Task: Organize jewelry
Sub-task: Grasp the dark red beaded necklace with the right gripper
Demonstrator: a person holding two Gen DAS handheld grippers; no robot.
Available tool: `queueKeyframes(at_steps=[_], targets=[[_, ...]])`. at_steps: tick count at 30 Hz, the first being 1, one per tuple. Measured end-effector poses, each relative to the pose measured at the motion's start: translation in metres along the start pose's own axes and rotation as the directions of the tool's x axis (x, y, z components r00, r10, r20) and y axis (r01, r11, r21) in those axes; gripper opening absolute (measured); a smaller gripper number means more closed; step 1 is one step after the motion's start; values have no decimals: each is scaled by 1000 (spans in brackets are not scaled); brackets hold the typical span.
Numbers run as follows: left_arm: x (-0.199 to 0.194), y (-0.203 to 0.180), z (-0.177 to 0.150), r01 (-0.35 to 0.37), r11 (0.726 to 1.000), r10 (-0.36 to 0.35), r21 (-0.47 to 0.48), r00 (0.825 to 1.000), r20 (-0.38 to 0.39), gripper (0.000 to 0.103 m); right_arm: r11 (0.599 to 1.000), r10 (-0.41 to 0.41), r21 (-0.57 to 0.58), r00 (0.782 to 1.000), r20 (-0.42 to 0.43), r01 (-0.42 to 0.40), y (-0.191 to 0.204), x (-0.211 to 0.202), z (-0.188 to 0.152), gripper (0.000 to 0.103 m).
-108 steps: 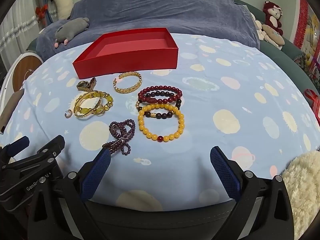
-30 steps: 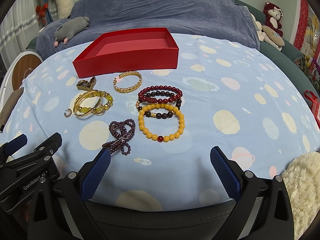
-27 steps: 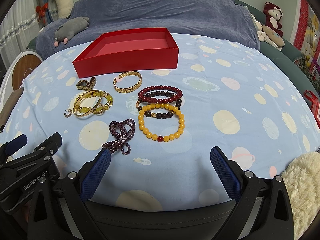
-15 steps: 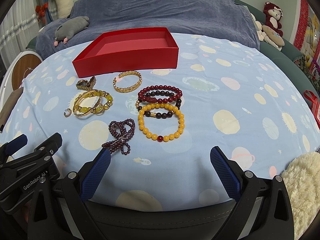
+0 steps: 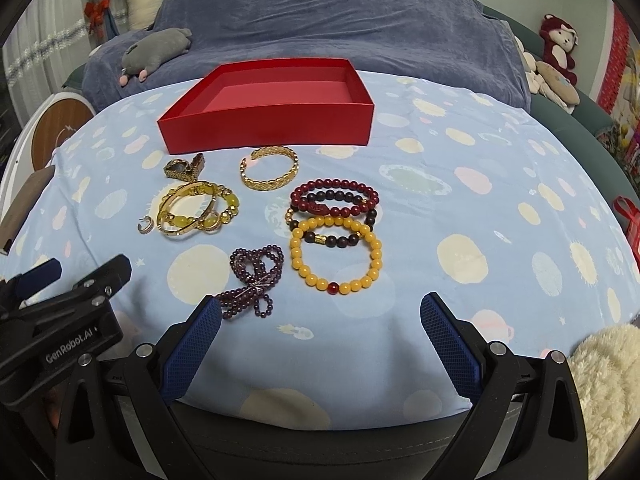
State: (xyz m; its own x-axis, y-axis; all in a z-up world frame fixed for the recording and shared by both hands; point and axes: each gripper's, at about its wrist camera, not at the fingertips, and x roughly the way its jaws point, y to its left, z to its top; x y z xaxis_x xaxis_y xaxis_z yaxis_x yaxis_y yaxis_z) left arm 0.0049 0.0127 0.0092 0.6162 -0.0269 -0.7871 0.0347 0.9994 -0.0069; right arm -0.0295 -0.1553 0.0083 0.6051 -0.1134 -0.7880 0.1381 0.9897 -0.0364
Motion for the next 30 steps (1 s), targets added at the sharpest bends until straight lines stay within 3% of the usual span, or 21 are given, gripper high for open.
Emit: queueKeyframes(at_steps=[9, 19, 23, 25, 30], targets=[[2, 9, 7, -19, 1000, 20, -25, 1000, 1, 94, 998, 52, -27, 998, -35, -53, 7, 5, 3, 94], [8, 21, 12, -16, 998, 15, -68, 1000, -18, 95, 993, 122, 10, 986, -116, -121, 13, 25, 13, 64], [9, 19, 12, -7, 999, 5, -52, 1000, -21, 95, 992, 126, 2, 984, -130, -126, 21, 32, 16, 58], [10, 19, 12, -4, 999, 2, -50, 1000, -26, 95, 991, 134, 9, 981, -141, -134, 24, 35, 18, 47], [14, 22, 13, 10, 998, -12, -64, 999, -38, 95, 993, 110, -17, 983, -145, -114, 27, 39, 20, 31]])
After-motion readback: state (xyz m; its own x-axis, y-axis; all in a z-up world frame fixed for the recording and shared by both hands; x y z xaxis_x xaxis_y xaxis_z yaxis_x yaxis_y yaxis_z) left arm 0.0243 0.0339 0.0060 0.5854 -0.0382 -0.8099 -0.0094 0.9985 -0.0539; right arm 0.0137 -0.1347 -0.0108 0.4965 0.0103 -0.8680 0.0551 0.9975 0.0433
